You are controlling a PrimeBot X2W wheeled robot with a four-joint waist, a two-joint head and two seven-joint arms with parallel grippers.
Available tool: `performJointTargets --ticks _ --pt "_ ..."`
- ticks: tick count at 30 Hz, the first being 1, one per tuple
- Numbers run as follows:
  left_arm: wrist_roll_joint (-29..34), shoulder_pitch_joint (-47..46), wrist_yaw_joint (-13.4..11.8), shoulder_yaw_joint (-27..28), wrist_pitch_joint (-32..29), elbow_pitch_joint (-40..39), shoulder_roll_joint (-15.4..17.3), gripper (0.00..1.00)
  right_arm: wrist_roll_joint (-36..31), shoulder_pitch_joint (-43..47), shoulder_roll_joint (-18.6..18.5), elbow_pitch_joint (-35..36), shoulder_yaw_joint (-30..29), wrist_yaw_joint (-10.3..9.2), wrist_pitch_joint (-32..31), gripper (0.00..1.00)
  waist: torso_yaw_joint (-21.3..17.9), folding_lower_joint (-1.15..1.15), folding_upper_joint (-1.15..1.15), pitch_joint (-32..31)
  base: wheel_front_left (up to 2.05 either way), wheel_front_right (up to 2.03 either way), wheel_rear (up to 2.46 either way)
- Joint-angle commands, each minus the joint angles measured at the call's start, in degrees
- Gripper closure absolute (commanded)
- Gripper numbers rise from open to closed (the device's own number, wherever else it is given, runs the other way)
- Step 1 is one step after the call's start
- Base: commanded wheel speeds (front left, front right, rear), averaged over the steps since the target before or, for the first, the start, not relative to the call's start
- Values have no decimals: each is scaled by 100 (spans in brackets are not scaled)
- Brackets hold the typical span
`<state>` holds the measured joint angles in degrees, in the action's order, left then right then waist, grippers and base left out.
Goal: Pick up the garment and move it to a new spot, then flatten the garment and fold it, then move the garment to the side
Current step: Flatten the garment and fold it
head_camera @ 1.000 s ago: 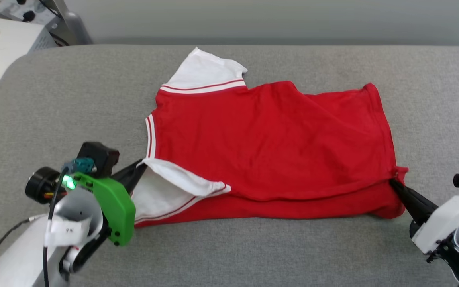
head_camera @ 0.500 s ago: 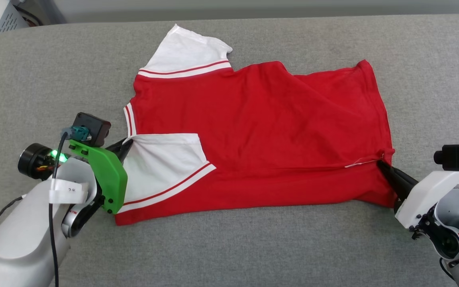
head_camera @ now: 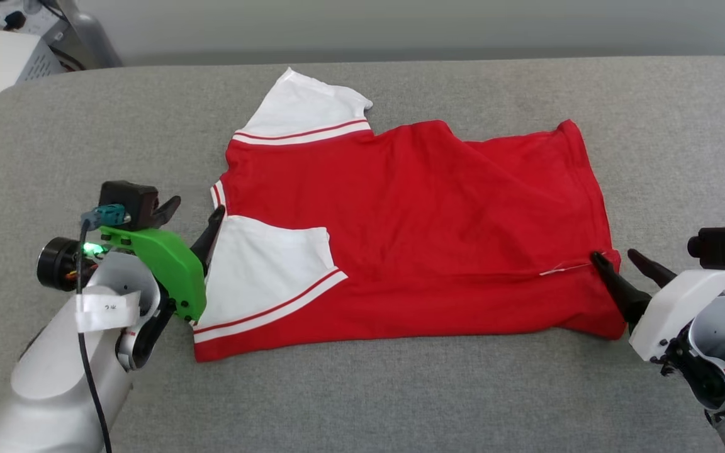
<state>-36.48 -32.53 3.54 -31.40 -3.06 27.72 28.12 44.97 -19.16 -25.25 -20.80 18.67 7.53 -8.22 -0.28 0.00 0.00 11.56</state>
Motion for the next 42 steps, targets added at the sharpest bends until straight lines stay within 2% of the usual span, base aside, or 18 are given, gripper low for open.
performJointTargets --ticks 1,6,11,17,23,33,36,37,38,39,42 --pt "-138 158 -119 115 137 -40 -53 0 -214 96 -72 84 -48 -4 21 0 37 0 0 -205 0 0 0" --pt "-454 707 -381 373 397 -454 -139 0 -814 437 -61 450 -309 -4 -247 0 55 0 0 -402 0 0 0" --pt "-726 1441 -795 519 348 -1142 -185 0 -1371 935 160 941 -773 -4 -946 0 55 0 0 -477 0 0 0" --pt "-858 2138 -1395 450 -281 -1754 -58 0 -2033 1459 609 1540 -1378 -4 -1907 0 18 0 0 -405 0 0 0" --pt "-737 2376 -1812 301 -780 -1911 140 0 -2355 1679 1038 2189 -1727 -4 -2330 0 -60 0 0 -171 0 0 0" --pt "-657 2218 -2117 288 -865 -1363 37 0 -2497 1683 1194 2587 -1768 -4 -2493 0 -226 0 0 169 0 0 0" --pt "-682 2190 -2060 134 -1151 -1116 22 0 -2500 1667 1191 2593 -1776 -4 -2502 0 -238 0 0 199 0 0 0" --pt "-716 2182 -1999 92 -1227 -1079 7 14 -2504 1664 1188 2586 -1782 -4 -2504 0 -235 0 0 202 0 0 0" --pt "-752 2166 -1914 59 -1262 -1049 -16 89 -2513 1659 1180 2571 -1796 -4 -2508 0 -227 0 0 197 0 0 0" --pt "-779 2153 -1855 54 -1245 -1036 -37 100 -2520 1655 1173 2556 -1806 -4 -2510 0 -218 0 0 188 0 0 0" --pt "-858 2112 -1652 73 -1087 -1020 -104 100 -2554 1631 1150 2479 -1882 -4 -2519 0 -143 0 0 108 0 0 0"
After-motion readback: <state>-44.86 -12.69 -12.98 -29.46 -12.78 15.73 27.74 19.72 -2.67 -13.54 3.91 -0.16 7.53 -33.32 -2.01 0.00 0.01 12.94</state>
